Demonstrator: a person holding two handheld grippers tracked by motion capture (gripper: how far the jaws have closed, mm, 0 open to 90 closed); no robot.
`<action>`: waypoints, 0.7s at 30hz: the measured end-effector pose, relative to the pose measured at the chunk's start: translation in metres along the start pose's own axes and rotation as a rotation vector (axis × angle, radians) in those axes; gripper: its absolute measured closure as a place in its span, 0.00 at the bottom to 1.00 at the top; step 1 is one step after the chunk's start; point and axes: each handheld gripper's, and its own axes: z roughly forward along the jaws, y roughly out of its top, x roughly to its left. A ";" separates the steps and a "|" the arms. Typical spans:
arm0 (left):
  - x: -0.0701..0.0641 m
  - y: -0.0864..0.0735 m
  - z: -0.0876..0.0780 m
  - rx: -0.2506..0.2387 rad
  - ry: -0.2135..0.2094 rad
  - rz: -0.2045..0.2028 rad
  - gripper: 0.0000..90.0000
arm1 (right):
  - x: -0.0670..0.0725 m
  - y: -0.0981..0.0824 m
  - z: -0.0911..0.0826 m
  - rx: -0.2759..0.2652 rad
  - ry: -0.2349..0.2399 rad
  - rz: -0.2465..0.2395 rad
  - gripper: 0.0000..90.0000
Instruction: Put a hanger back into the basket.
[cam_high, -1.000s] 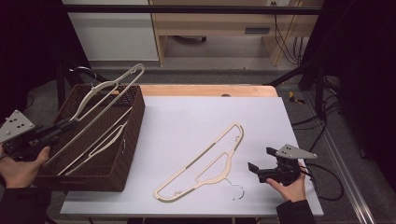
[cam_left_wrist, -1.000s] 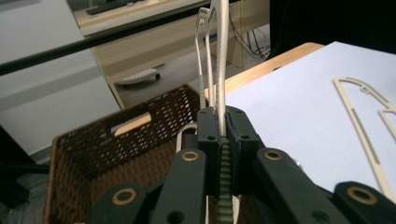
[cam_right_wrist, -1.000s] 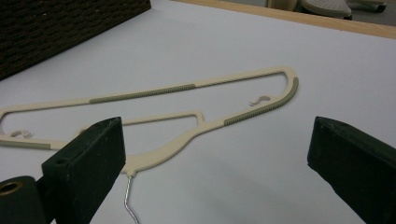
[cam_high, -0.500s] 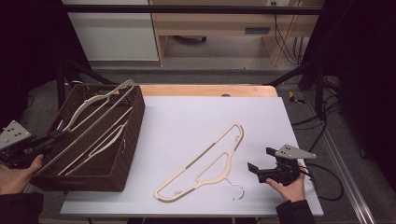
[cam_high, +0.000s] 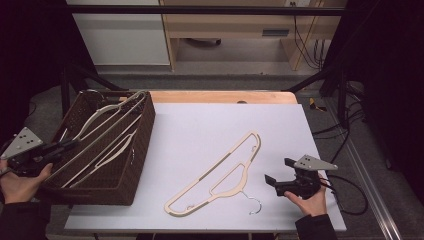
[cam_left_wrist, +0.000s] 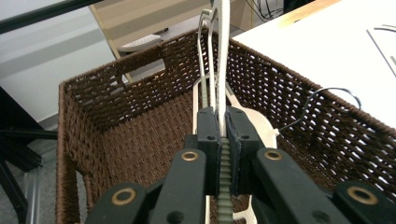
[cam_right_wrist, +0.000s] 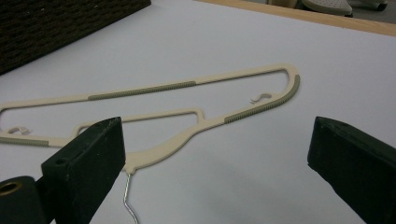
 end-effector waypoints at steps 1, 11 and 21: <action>0.002 -0.004 0.000 -0.003 0.002 -0.009 0.95 | 0.000 0.000 0.000 0.000 0.000 0.000 0.05; -0.005 -0.014 0.028 0.205 -0.008 0.058 0.94 | 0.000 0.000 0.000 -0.001 0.000 0.001 0.05; 0.004 -0.029 0.024 0.284 -0.043 -0.044 0.77 | 0.001 -0.001 0.003 0.007 0.001 -0.005 0.05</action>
